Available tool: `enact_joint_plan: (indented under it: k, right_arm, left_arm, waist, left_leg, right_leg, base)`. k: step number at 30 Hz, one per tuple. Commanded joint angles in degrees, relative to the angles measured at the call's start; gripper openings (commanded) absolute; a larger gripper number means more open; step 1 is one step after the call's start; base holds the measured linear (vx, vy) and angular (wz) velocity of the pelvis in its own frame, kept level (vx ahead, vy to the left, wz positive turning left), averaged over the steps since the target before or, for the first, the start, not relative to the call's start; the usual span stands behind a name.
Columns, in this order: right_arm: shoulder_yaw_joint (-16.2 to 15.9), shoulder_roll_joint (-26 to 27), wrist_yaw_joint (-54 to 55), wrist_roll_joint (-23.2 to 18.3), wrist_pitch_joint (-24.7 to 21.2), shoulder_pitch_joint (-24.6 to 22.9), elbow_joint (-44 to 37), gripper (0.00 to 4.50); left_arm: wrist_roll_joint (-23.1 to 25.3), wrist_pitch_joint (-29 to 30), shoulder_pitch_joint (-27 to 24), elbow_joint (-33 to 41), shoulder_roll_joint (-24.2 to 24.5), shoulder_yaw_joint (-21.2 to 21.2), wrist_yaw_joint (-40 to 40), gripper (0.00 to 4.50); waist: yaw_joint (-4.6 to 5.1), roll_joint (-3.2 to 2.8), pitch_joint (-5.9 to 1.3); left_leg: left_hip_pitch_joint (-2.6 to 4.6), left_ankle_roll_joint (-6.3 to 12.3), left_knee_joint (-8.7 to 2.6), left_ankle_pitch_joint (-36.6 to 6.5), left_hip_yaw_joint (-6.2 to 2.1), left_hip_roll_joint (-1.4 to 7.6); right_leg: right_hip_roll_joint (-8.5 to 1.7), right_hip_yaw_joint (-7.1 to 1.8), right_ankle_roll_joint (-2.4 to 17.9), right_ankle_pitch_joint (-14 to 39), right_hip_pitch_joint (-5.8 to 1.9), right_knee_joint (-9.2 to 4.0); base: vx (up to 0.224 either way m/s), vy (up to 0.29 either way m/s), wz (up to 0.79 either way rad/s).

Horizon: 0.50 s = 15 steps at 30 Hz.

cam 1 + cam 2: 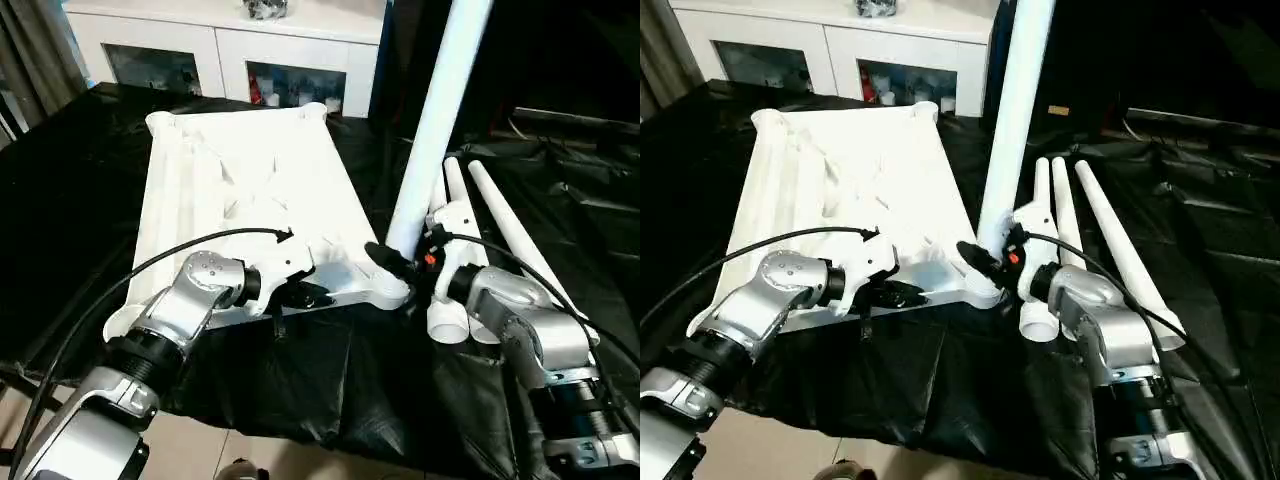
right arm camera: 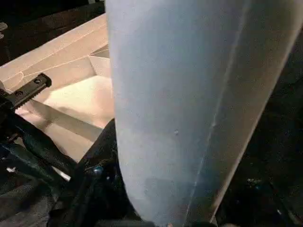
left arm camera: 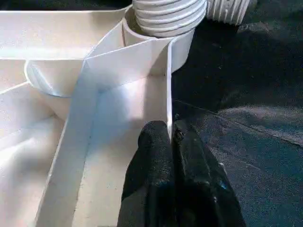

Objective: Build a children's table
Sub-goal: Insert table leg to table base

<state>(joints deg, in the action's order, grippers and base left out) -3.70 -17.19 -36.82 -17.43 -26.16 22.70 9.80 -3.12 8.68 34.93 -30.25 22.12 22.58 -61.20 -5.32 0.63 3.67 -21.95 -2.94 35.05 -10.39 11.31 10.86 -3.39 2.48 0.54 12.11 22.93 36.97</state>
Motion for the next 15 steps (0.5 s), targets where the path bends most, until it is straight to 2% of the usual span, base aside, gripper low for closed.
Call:
enact_joint_plan:
  k: [1,6,8,15]
  right_arm:
    - [-0.1,-1.0,-0.5,0.5,-0.3,0.7,0.0,1.9]
    - [0.4,-1.0,-0.9,0.8,-0.4,1.0,1.3,1.9]
    - [0.3,-0.3,-1.0,0.4,-0.2,1.3,2.3,1.9]
    - [-0.1,0.9,-2.2,-0.7,-1.1,1.8,4.2,1.89]
  left_arm:
    - [0.8,0.2,-0.3,-0.4,0.6,0.8,-1.6,0.0]
    - [0.7,-1.2,-1.5,0.8,1.2,1.1,-3.4,0.0]
    - [0.6,-1.2,-1.8,1.4,1.3,1.2,-4.4,0.0]
    - [1.1,-1.8,-1.6,1.1,0.9,0.6,-3.5,0.0]
  waist:
    - [-0.23,-0.51,-4.41]
    - [-0.22,-0.53,-4.36]
    - [-0.23,-0.74,-4.29]
    - [0.01,-0.62,-4.27]
  left_leg:
    - [1.3,-1.28,-4.09,-9.0,-1.5,2.41]
    - [1.41,-1.18,-4.12,-9.6,-1.47,2.48]
    - [1.49,-1.42,-4.15,-10.3,-1.47,2.5]
    - [1.49,-1.79,-4.23,-10.9,-1.48,2.49]
  right_leg:
    - [-4.82,-2.72,13.1,2.5,-2.98,-4.3]
    - [-4.85,-2.74,13.2,3.2,-2.86,-4.4]
    - [-4.9,-2.77,13.3,4.3,-2.78,-4.52]
    - [-4.86,-2.76,13.4,4.6,-2.8,-4.54]
  base:
    - [0.0,0.0,0.0]
    - [0.0,0.0,0.0]
    - [0.0,0.0,0.0]
    - [0.0,0.0,0.0]
